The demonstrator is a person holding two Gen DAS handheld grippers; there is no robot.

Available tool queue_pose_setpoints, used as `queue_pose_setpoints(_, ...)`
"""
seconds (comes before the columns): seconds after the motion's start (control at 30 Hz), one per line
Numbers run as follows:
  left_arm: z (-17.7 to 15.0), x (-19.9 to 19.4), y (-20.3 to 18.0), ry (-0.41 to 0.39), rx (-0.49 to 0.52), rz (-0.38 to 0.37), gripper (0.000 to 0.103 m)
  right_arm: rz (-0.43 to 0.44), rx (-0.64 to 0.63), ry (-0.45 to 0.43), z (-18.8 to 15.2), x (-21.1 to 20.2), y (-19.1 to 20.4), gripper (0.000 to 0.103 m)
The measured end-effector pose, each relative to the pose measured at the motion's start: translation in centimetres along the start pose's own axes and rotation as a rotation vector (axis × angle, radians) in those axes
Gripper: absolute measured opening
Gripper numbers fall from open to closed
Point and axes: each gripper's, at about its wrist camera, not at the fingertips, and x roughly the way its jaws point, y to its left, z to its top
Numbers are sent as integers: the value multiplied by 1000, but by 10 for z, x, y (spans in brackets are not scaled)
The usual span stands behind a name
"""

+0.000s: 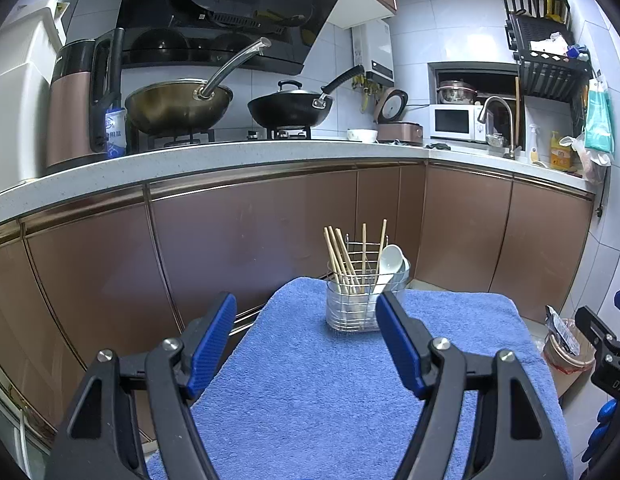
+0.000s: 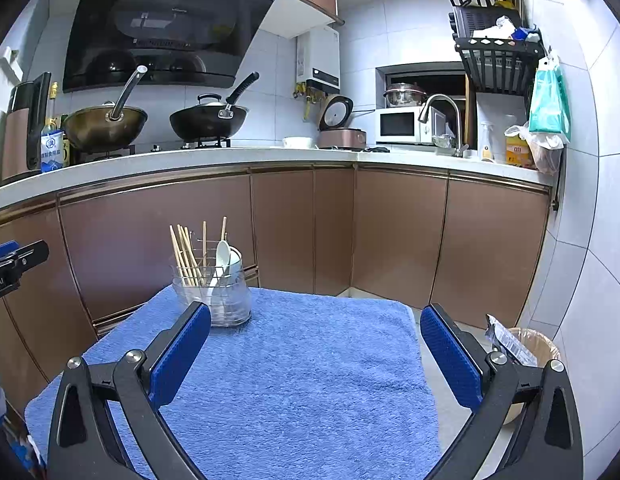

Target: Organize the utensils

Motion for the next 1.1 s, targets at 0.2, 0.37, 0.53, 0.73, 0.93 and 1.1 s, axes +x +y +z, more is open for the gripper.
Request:
queue_pose_setpoints(0.2,-1,1,0,1,-4,4,71,1,-3,0,1,0,0,103)
queue_pose_setpoints(0.37,-1,0,1,3,-5,3,71,0,-3,1,1,-1,0,103)
queue_pose_setpoints(0.53,-1,1,3,4,-6,4,71,0,-4,0,1,0,0,103)
queue_pose_setpoints(0.73,-2,1,5,9,-9,1,71,0,-6,2,1,-1,1,103)
queue_pose_setpoints(0.93,-3,2,8,12,-10,3,71,0,-8,0,1,-2,0,103)
queue_pose_setpoints(1.1,-3,3,9,12,-10,2,71,-3,-8,-3,2,-3,0,103)
